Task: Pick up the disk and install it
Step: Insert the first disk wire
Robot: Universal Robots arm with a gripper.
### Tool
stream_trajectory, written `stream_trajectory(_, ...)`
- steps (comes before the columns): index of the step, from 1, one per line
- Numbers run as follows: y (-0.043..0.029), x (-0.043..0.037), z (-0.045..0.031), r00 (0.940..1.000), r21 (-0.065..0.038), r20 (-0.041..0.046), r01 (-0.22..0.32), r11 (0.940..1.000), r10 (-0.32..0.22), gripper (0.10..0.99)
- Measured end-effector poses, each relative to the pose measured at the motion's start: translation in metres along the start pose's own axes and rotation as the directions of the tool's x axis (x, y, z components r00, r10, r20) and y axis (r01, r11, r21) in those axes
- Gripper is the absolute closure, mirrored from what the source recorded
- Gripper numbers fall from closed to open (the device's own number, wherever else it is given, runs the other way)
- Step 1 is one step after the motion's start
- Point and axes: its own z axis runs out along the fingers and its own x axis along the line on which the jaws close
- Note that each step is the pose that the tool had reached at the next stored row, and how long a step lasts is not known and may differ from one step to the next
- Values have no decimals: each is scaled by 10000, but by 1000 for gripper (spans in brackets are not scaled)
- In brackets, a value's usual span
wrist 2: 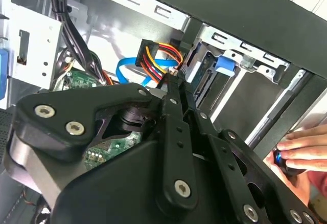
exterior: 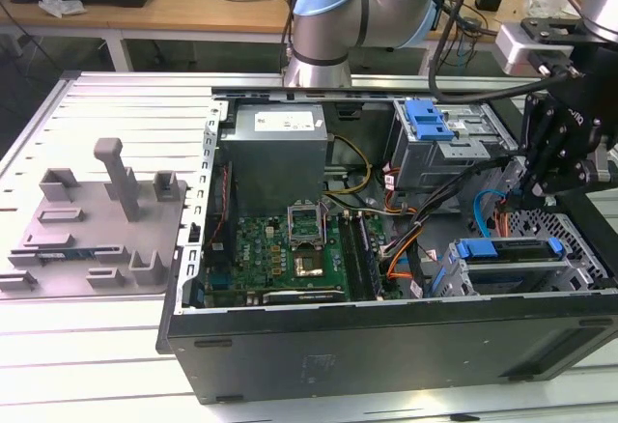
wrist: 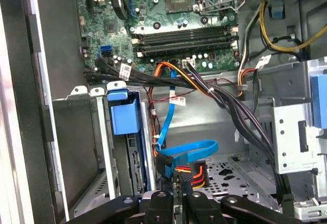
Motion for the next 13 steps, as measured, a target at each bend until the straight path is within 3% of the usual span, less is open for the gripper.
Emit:
stream_trajectory(7,-8,0,0,9998,-24,-9,220,9998,-220,922)
stream_trajectory(9,-8,0,0,9997,-51,-132,223,9997,-223,922)
stream_trajectory(11,-10,-1,0,9996,-47,-197,224,9997,-225,922)
stream_trajectory(13,-23,2,0,9995,-47,-205,225,9997,-226,922)
